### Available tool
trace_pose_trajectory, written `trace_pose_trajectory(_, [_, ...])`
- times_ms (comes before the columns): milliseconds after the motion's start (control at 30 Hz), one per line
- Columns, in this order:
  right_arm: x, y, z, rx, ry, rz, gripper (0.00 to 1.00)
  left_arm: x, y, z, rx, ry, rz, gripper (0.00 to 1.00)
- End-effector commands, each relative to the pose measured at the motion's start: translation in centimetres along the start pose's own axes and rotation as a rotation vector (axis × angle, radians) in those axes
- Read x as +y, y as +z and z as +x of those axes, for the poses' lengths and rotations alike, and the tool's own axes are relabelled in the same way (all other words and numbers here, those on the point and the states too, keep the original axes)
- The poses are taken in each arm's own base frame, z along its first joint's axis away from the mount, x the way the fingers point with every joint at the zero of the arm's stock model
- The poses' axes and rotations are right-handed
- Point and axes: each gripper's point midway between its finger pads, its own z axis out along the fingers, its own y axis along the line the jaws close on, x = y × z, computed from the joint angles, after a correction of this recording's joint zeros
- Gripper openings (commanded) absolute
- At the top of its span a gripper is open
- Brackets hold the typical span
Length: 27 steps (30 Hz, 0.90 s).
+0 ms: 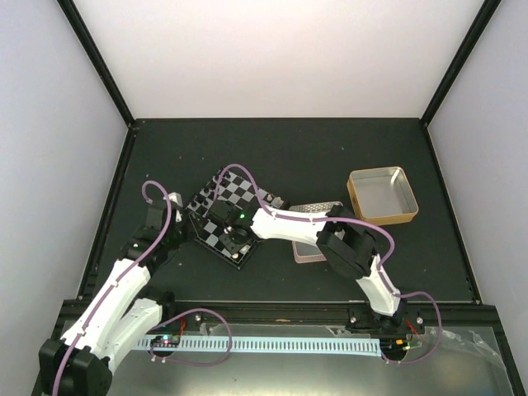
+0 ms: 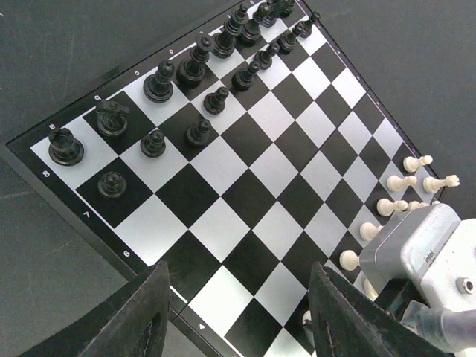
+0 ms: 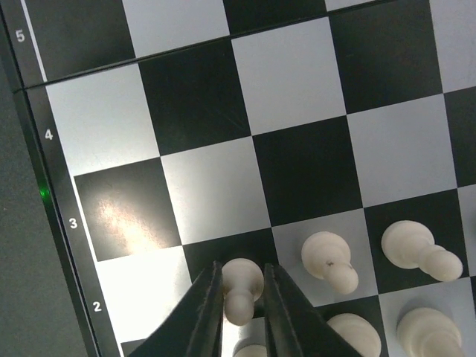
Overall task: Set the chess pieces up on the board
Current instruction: Place the chess piece on the chessboard, then pick up the chess piece from the storage box.
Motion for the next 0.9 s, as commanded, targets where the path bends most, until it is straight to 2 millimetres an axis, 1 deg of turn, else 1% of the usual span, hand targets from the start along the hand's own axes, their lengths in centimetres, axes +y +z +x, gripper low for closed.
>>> trace_pose_trajectory(0, [-0.1,-0.3,-0.4,-0.004,0.006,0.001,0.19,-0.2,-0.1,-0.3,-0.013,-0.013,0.012,0.53])
trace_pose_trajectory(200, [0.1,-2.8,-1.8,-0.065,0.017,-0.018,0.25,-0.2,-0.2,-0.4,-0.014,-0.013,0.015,0.53])
trace_pose_trajectory(300, [0.0,-4.6,-2.7,-0.115,0.028,-0.03,0.28,-0.3,-0.3,-0.5,-0.018,-0.012,0.017,0.53])
trace_pose_trajectory(367, [-0.4,-6.1,-3.4,-0.159,0.047,-0.025,0.29,-0.5,-0.5,-0.7,-0.02,-0.01,0.023,0.53])
trace_pose_trajectory(467, [-1.8,-8.1,-3.9,-0.228,0.092,-0.011,0.3,-1.2,-0.8,-0.9,-0.013,-0.001,0.046,0.54])
trace_pose_trajectory(500, [-2.5,-9.2,-4.1,-0.263,0.115,-0.008,0.3,-1.7,-1.0,-0.9,-0.005,0.014,0.07,0.55])
trace_pose_trajectory(533, [-3.3,-9.9,-4.0,-0.291,0.144,-0.001,0.31,-2.7,-1.1,-0.8,0.013,0.032,0.12,0.55])
trace_pose_trajectory(600, [-5.6,-10.8,-3.7,-0.335,0.216,0.022,0.31,-3.6,-1.0,-0.5,0.047,0.038,0.161,0.55])
trace_pose_trajectory(700, [-9.9,-11.8,-2.1,-0.381,0.348,0.072,0.31,-4.0,-0.6,-0.1,0.084,0.037,0.176,0.55])
trace_pose_trajectory(767, [-12.9,-12.4,-0.7,-0.405,0.444,0.096,0.31,-4.3,-0.3,0.3,0.105,0.037,0.189,0.55])
trace_pose_trajectory(867, [-16.7,-12.5,1.5,-0.429,0.575,0.093,0.31,-5.1,-0.1,0.3,0.118,0.054,0.231,0.55])
